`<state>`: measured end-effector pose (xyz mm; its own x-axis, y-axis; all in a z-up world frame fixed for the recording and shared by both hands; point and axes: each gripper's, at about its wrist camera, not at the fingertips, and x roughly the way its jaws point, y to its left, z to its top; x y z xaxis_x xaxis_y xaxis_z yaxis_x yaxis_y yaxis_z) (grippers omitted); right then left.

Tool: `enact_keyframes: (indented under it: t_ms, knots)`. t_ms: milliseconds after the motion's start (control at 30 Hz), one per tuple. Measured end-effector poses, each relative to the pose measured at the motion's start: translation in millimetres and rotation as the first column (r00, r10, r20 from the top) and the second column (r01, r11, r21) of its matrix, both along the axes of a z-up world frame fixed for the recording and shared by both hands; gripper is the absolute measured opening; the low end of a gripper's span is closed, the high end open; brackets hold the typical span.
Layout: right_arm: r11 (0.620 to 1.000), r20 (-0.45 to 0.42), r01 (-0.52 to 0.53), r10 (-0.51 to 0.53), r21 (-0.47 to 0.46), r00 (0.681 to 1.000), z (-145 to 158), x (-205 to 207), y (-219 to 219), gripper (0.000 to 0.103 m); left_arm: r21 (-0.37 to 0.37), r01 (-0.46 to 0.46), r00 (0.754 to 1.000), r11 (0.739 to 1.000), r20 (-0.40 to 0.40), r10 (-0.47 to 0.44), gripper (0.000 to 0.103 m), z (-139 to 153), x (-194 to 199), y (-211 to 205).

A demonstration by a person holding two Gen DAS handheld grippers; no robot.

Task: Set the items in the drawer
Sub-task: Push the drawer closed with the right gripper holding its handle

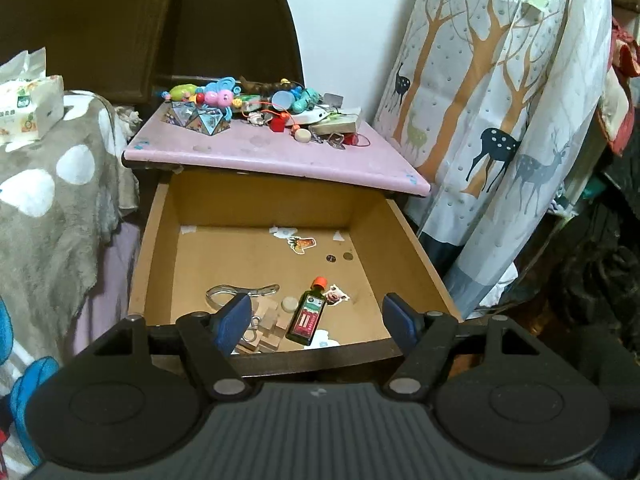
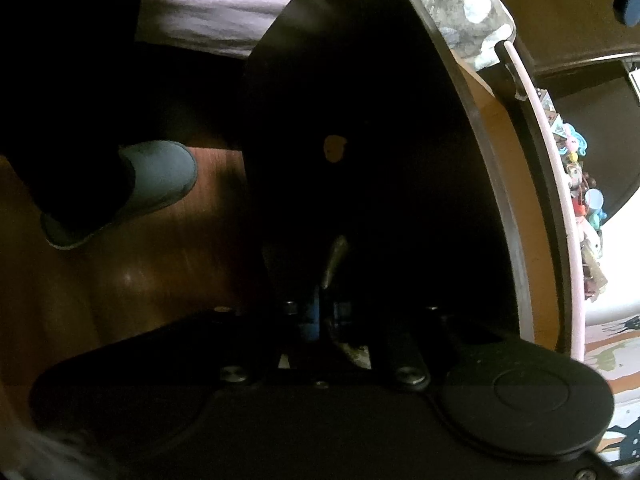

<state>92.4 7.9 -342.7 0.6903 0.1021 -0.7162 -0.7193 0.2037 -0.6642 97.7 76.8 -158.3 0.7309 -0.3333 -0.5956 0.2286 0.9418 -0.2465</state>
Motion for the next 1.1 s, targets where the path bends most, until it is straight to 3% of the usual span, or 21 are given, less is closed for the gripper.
enact_keyframes:
  t_ms: [267,633,733,1100]
  knots:
    - [1.0,0.05,-0.008,0.009,-0.016,0.999,-2.7,-6.6,-0.6,0.002,-0.003,0.022,1.0,1.0,0.001,-0.022,0.072,-8.1,6.8,-0.3]
    - [1.0,0.161,-0.019,0.016,0.014,0.987,6.2,-8.6,-4.9,0.0,-0.056,-0.041,0.999,0.998,-0.022,0.039,0.072,-22.0,16.3,19.8]
    - [0.999,0.141,0.041,-0.043,0.015,0.989,11.2,10.0,-4.3,0.0,-0.074,-0.058,0.998,0.996,-0.015,0.057,0.072,-22.4,16.7,26.1]
    - [1.0,0.139,0.028,-0.029,0.009,0.99,7.8,40.2,-1.2,0.0,-0.129,-0.084,0.996,0.988,0.014,0.087,0.072,-20.0,19.5,37.4]
